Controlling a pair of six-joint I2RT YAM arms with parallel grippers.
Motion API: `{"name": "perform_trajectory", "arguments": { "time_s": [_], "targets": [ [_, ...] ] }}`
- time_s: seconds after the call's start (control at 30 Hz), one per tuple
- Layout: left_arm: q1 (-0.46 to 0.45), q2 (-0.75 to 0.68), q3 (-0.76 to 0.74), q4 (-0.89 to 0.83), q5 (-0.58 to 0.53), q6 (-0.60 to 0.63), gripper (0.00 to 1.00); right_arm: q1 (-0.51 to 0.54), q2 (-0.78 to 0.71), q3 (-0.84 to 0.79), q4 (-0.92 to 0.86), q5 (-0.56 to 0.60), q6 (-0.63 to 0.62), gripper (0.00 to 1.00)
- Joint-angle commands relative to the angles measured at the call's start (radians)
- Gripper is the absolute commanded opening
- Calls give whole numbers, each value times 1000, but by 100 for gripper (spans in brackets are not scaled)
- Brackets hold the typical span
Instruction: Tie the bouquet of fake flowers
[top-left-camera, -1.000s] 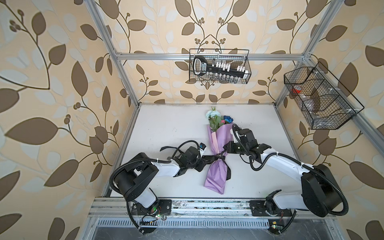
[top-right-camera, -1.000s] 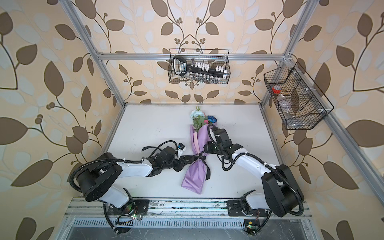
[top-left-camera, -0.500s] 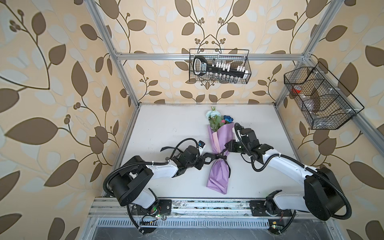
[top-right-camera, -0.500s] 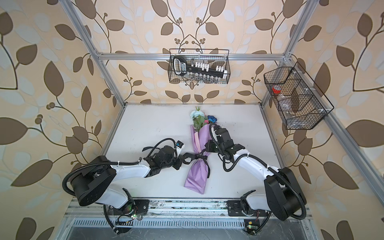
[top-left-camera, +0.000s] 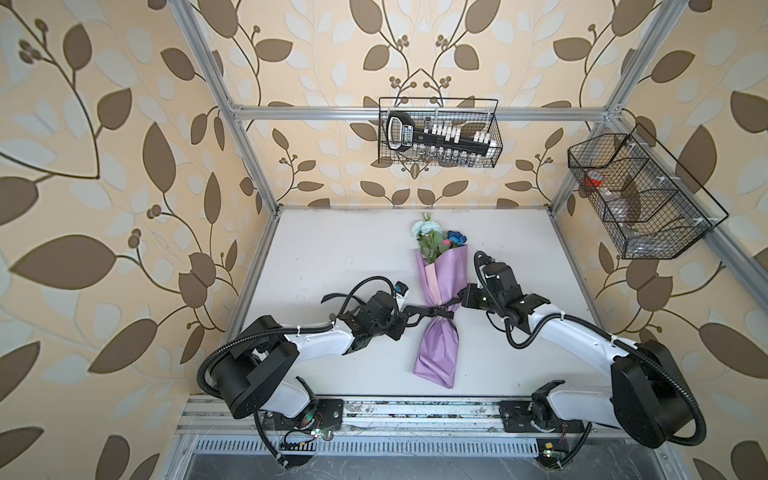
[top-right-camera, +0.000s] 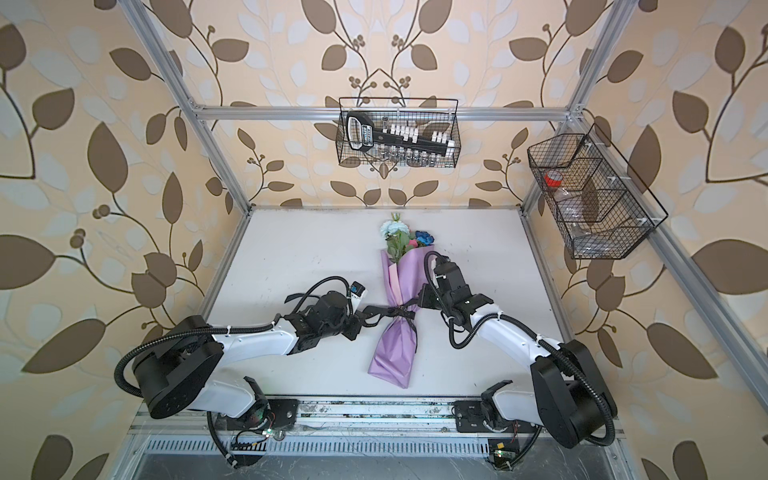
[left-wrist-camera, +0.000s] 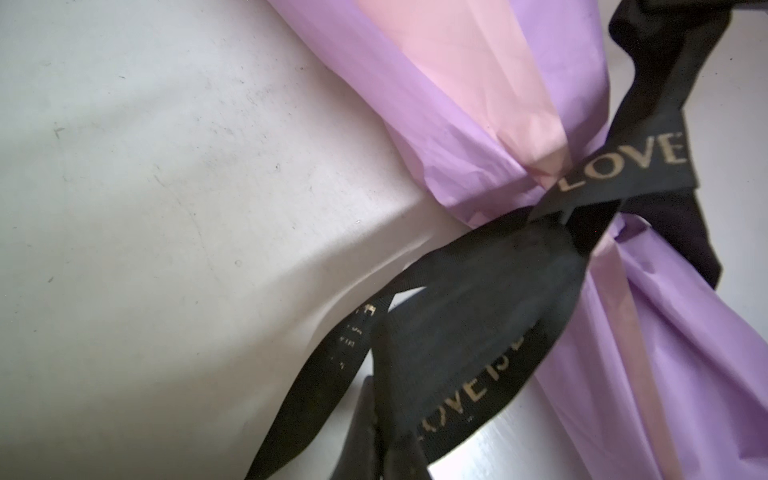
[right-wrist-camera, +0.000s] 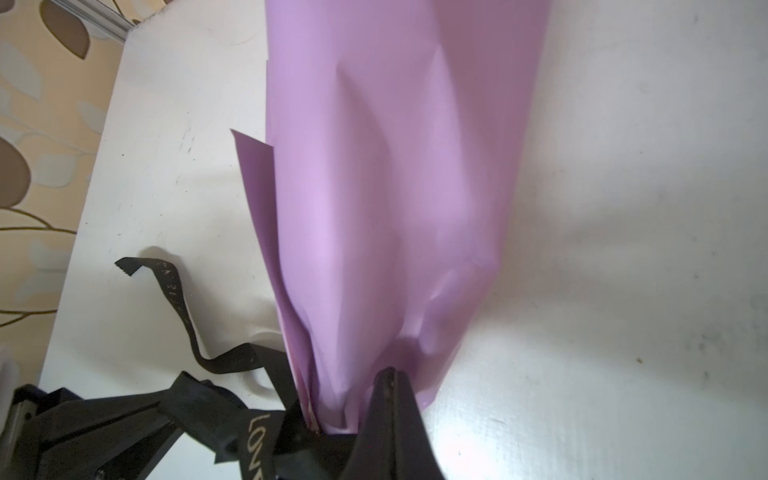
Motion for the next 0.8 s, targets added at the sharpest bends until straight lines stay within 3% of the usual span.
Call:
{"name": "perform_trajectory", "arguments": {
  "time_s": [0.0,0.77],
  "targets": [
    [-7,32,14,2,-8,-8,0,-9,-25,-27,-6,72,15,0],
    [-5,110,-18,2,-78,-102,0,-93,31,-132,-12,166,69,0]
  ]
}}
